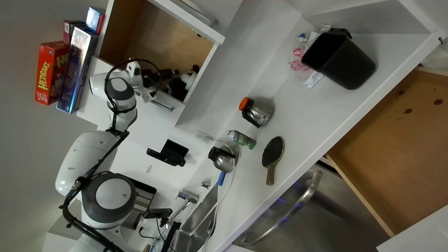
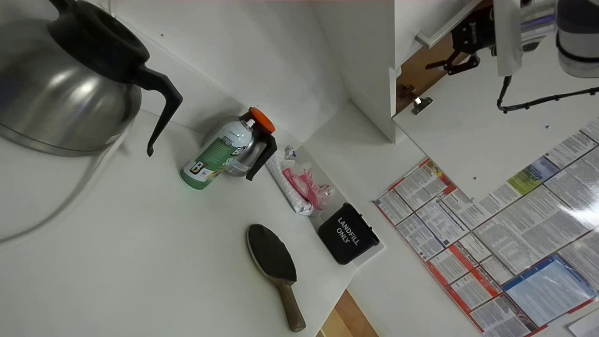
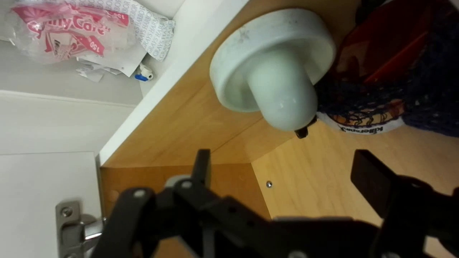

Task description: Pick the white lid on the counter and put it in the open cupboard

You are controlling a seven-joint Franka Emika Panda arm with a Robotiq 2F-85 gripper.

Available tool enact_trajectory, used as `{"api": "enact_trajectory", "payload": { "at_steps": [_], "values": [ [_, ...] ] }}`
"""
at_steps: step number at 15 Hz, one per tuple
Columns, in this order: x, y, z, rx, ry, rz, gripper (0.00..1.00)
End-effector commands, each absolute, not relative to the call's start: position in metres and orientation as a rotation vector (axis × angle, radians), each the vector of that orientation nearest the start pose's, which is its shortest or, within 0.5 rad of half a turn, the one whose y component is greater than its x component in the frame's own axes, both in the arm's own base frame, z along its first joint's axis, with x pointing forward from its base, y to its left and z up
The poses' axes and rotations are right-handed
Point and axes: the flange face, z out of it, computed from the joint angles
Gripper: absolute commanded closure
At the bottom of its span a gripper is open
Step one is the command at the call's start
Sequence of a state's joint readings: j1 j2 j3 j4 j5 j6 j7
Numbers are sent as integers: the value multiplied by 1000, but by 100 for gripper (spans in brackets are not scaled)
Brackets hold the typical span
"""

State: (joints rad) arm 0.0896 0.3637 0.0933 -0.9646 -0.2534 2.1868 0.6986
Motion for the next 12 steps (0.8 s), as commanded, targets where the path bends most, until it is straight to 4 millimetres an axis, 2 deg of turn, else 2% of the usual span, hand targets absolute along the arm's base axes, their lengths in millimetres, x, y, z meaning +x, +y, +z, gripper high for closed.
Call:
{"api": "enact_trajectory", "payload": {
  "at_steps": [1,5,12],
  "values": [
    [653,76,790,-2668,702,-1213,0],
    [629,45,791,-2778,686,-1060,0],
    [580,-3,771,-2899,584,-800,0]
  ]
}}
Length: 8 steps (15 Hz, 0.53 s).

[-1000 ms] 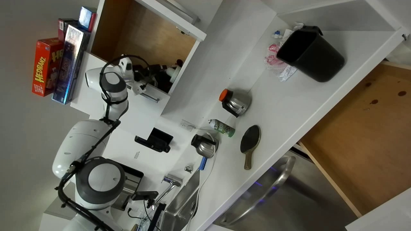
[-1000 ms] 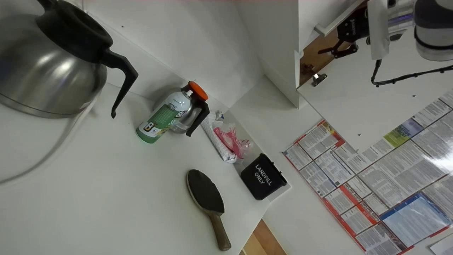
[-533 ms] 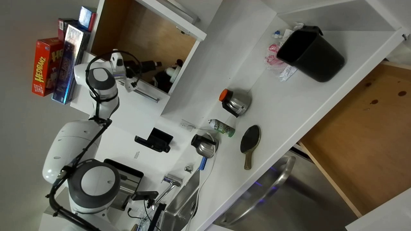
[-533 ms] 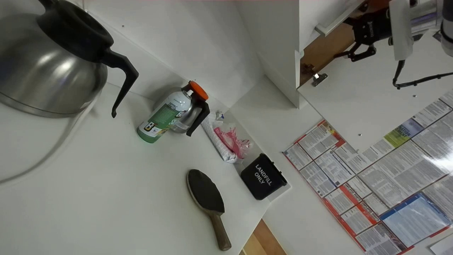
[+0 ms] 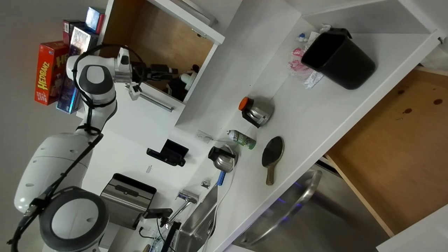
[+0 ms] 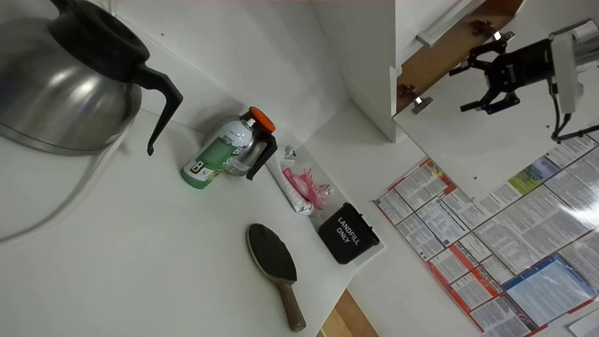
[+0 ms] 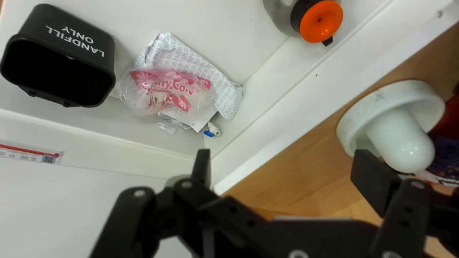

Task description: Pick the white lid on the counter and put it in the open cupboard

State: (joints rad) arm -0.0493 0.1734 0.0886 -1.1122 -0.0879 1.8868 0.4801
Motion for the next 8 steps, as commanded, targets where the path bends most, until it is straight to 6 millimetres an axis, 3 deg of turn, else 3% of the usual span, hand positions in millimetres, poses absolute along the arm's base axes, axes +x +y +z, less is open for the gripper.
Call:
{"api": "enact_trajectory", "payload": {
  "at_steps": [1,4,5,8],
  "values": [
    [571,-8,767,-2918,558,-773,0],
    [551,-16,758,-2958,504,-715,0],
    [575,-12,766,-2937,544,-773,0],
    [572,-12,765,-2941,540,-769,0]
  ]
}}
